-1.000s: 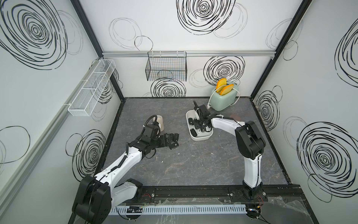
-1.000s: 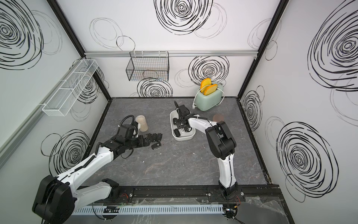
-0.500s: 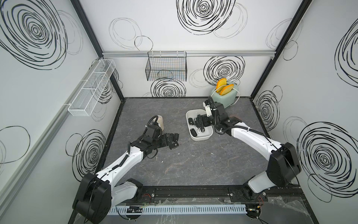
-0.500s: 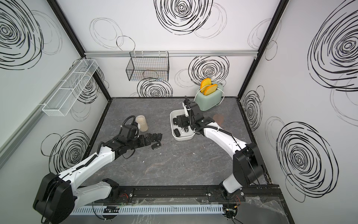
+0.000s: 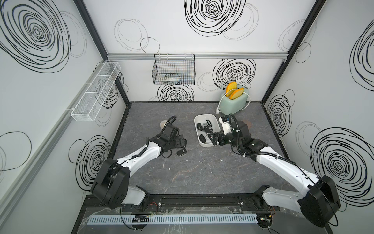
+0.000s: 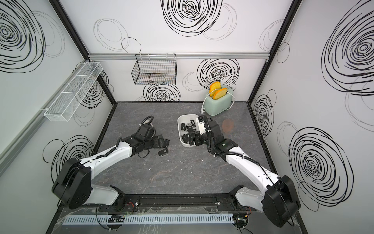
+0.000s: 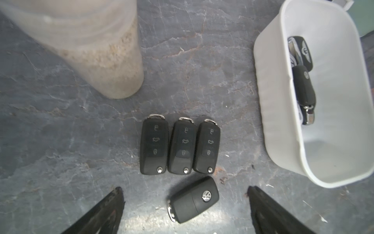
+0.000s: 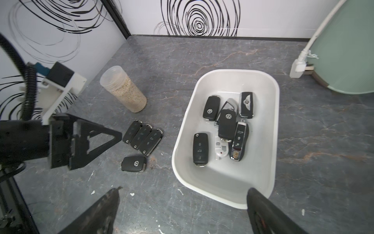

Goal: Place the car key into the storage box
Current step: Pick up the car key from the center of the board.

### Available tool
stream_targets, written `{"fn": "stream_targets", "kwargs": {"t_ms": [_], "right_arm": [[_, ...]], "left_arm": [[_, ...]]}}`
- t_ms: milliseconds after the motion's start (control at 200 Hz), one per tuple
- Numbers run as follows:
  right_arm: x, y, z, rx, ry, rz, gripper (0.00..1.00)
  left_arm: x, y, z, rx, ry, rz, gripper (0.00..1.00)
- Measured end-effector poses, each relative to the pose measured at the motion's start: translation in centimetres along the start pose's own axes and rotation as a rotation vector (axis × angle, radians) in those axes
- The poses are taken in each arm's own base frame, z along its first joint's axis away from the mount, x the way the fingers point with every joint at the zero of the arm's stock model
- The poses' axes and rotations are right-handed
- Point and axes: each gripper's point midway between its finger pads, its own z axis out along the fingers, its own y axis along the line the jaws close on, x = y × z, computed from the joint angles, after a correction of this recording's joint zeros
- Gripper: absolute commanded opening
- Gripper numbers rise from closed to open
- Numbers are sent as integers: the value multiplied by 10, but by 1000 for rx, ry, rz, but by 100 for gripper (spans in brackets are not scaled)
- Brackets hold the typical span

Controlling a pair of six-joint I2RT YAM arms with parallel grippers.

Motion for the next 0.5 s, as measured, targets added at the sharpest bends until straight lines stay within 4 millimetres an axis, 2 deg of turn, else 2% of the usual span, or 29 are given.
{"fn": "stream_targets", "kwargs": {"t_ms": [115,240,410,500], "right_arm": [[16,8,-2,-55,24,24,99],[29,15,-3,-104,40,45,99],[35,23,-5,-144,46,60,99],[36,24,-5,-150,49,65,99]], "left_arm": [[1,8,7,-51,1,38,93],[5,16,15,-92,11,57,83],[7,26,27,-158,17,45,71],[6,31,32,-189,7,37,70]]}}
